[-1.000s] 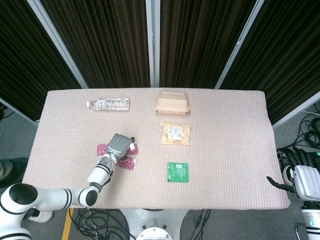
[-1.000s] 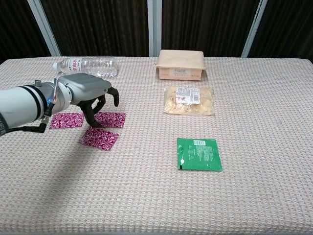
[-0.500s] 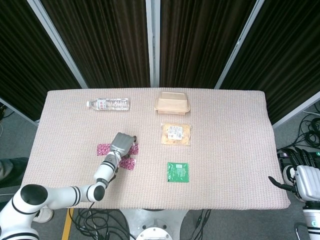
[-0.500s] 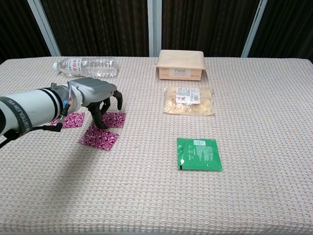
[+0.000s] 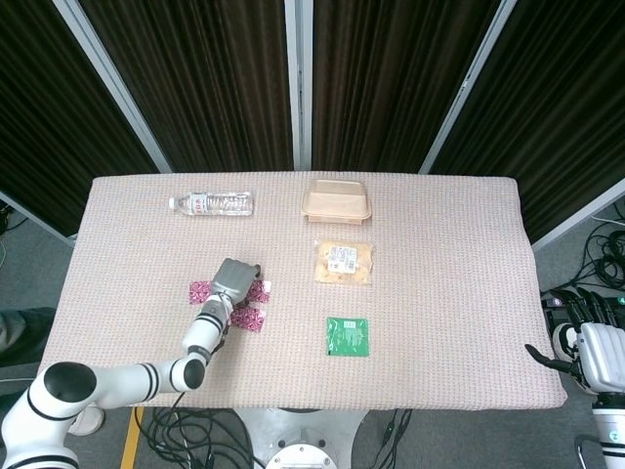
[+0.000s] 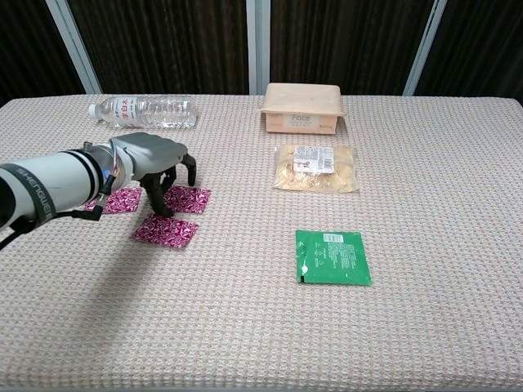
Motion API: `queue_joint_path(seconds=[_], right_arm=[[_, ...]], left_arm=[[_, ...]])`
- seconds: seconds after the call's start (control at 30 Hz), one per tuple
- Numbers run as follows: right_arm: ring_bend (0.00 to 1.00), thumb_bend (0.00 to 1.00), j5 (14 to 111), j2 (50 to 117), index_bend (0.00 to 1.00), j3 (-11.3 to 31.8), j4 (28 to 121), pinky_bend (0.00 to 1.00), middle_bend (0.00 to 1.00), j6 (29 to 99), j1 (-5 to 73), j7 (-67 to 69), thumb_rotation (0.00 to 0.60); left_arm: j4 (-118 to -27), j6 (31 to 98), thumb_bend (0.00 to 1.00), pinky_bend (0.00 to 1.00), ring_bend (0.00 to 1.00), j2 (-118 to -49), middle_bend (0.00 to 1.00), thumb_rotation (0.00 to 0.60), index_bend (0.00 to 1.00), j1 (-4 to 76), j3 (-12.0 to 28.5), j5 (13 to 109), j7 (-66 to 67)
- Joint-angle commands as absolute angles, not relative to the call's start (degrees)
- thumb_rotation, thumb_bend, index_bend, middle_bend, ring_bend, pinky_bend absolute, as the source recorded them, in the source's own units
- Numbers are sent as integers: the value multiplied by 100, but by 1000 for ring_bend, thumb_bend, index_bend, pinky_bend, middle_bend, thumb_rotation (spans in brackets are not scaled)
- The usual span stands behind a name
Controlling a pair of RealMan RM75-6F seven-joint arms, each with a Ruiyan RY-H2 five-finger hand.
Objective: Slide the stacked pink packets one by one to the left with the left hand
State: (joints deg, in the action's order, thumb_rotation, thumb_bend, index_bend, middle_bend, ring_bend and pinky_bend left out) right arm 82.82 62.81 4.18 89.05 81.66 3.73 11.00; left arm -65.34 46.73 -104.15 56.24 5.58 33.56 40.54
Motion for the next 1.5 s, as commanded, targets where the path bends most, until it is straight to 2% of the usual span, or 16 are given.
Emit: queue_joint_path(seconds=[0.03, 0.37, 0.73, 1.0, 1.5], right_arm=[[64, 54, 8286, 6283, 156, 418, 8911, 8, 158, 8170, 373, 1096, 461], [64, 56, 8283, 6266, 157, 411, 8941, 8, 158, 8194, 348, 1073, 459], [64, 55, 8298, 6252, 156, 409, 8981, 9, 159, 8213, 339, 1040, 471], [65, 56, 8311, 6227, 156, 425, 9021, 9, 158, 8223, 350, 1016, 466], [64, 56, 8401, 6248, 157, 414, 9027, 9, 158, 8190, 408, 1036, 466]], left_arm=[[-6519, 4674, 241, 932, 789, -10418, 799, 600, 389, 5606, 554, 3399, 4049], [-6472, 4752, 241, 932, 789, -10467, 800, 600, 473, 5492, 591, 3673, 3887], [-6548, 4775, 241, 932, 789, -10393, 800, 600, 476, 5397, 652, 3789, 3830], [-6901, 5081, 241, 932, 789, -10070, 801, 600, 473, 5261, 863, 3933, 3631], [-7286, 5276, 241, 933, 789, -9522, 800, 600, 463, 4832, 722, 2650, 4051]])
